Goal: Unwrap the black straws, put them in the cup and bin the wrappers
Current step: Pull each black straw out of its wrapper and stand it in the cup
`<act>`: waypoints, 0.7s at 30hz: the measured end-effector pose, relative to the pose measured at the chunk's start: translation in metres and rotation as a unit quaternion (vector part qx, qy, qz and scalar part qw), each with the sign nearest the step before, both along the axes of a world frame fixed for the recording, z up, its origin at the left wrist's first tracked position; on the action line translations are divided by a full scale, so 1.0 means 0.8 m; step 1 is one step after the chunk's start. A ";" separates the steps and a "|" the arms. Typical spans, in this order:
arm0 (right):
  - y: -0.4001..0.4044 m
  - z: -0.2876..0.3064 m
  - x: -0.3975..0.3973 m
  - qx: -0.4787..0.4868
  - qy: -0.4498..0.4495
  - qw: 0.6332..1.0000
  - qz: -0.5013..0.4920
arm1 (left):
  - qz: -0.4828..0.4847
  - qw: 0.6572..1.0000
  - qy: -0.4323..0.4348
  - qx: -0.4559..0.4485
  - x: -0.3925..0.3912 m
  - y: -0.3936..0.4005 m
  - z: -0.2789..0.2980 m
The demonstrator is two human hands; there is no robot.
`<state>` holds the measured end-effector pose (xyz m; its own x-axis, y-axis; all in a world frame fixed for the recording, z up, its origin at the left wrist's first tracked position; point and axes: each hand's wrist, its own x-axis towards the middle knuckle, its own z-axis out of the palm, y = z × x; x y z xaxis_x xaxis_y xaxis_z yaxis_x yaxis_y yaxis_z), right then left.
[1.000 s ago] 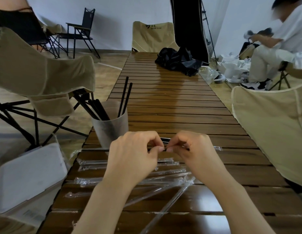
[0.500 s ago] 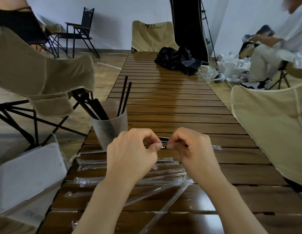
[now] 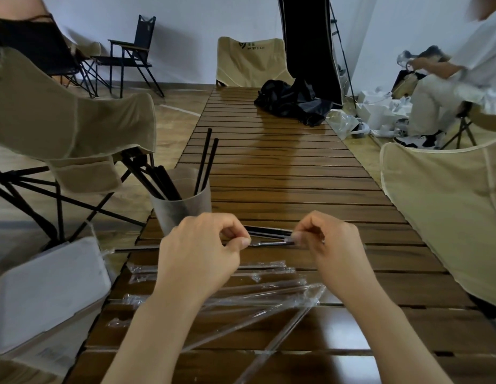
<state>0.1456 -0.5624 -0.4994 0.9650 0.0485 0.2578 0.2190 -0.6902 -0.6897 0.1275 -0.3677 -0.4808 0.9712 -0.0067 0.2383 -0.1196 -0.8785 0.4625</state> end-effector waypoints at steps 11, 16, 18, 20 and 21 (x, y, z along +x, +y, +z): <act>-0.024 -0.019 0.010 -0.073 0.077 0.993 -0.047 | 0.019 0.999 0.015 0.033 0.003 0.023 0.001; -0.033 -0.027 0.010 -0.107 0.093 0.986 -0.082 | 0.023 0.999 0.012 0.034 0.005 0.029 -0.001; -0.031 -0.026 0.009 -0.089 0.110 0.988 -0.057 | 0.021 0.999 0.008 0.029 0.005 0.030 -0.001; -0.023 -0.022 0.008 -0.066 0.108 0.992 -0.020 | 0.011 1.000 0.013 0.023 0.006 0.029 -0.001; -0.018 -0.018 0.007 -0.058 0.096 0.994 -0.003 | 0.004 1.000 0.017 0.021 0.006 0.028 -0.001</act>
<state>0.1512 -0.5768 -0.5139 0.9963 0.0608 0.0610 0.0858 -0.7680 -0.6346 0.1323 -0.3453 -0.4818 0.9786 -0.0090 0.2056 -0.0982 -0.8983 0.4282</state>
